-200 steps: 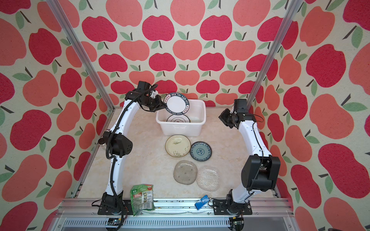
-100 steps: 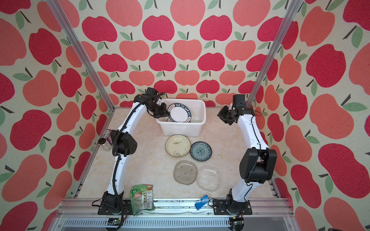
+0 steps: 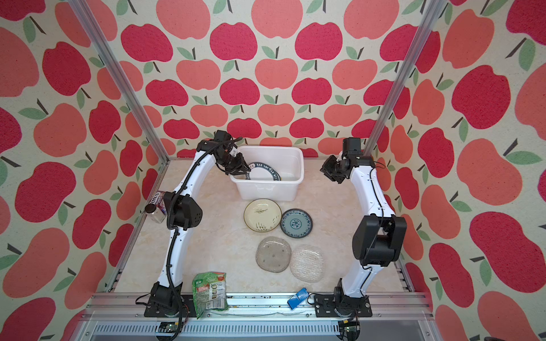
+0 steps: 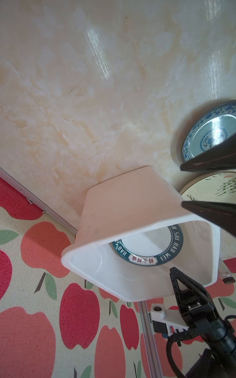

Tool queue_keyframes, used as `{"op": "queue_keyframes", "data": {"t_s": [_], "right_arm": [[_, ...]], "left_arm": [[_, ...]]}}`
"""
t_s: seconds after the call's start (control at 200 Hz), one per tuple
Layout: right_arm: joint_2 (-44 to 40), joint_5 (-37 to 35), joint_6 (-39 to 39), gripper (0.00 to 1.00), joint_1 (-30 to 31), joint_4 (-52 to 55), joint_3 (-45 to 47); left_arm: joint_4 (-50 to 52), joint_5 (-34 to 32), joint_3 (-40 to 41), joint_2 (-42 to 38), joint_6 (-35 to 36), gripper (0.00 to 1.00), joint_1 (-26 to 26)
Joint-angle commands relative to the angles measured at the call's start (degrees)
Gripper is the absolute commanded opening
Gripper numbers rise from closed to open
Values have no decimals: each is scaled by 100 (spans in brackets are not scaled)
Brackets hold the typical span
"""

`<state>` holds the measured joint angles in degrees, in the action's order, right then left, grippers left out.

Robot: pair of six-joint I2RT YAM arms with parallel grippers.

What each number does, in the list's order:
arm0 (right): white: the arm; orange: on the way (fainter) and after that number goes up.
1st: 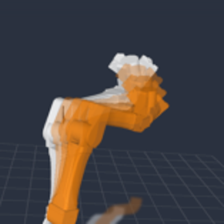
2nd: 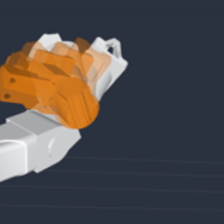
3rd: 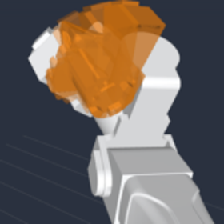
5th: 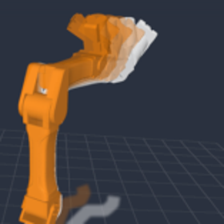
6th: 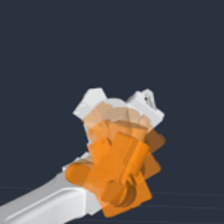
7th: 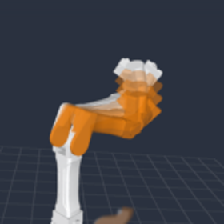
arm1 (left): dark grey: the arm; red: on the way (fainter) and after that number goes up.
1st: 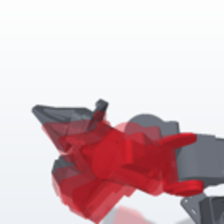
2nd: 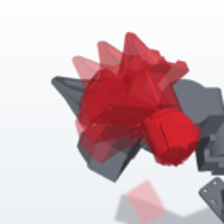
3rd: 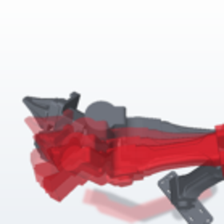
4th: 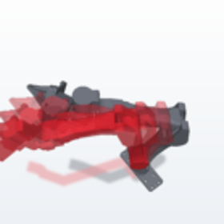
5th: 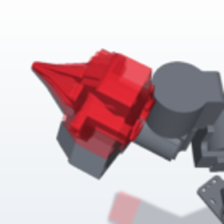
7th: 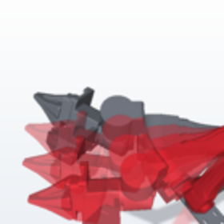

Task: Place the plates into the plastic bin on the countertop
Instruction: Place the plate in the plastic bin.

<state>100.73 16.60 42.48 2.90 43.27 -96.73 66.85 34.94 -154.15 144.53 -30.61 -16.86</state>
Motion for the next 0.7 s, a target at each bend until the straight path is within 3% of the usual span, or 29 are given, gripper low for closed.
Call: {"op": "queue_keyframes", "data": {"t_s": [0.0,0.275,0.49,0.58,0.62,0.655,0.695], "right_arm": [[208,98,-72,28,42,160,-235],[522,308,-209,28,78,364,-726],[580,523,-293,28,122,446,-959],[484,568,-413,28,166,443,-954],[416,589,-480,28,187,368,-898],[352,597,-544,28,212,308,-830],[264,615,-602,28,234,223,-719]], "left_arm": [[357,-119,29,295,7,39,25],[272,-212,-23,118,-137,43,158],[-55,-716,-286,-432,-141,63,480],[-228,-1641,-506,-889,48,73,524],[-464,-2033,-451,-1155,209,82,516],[-677,-2383,-340,-1417,277,99,519],[-963,-2548,-140,-1679,350,99,551]]}}
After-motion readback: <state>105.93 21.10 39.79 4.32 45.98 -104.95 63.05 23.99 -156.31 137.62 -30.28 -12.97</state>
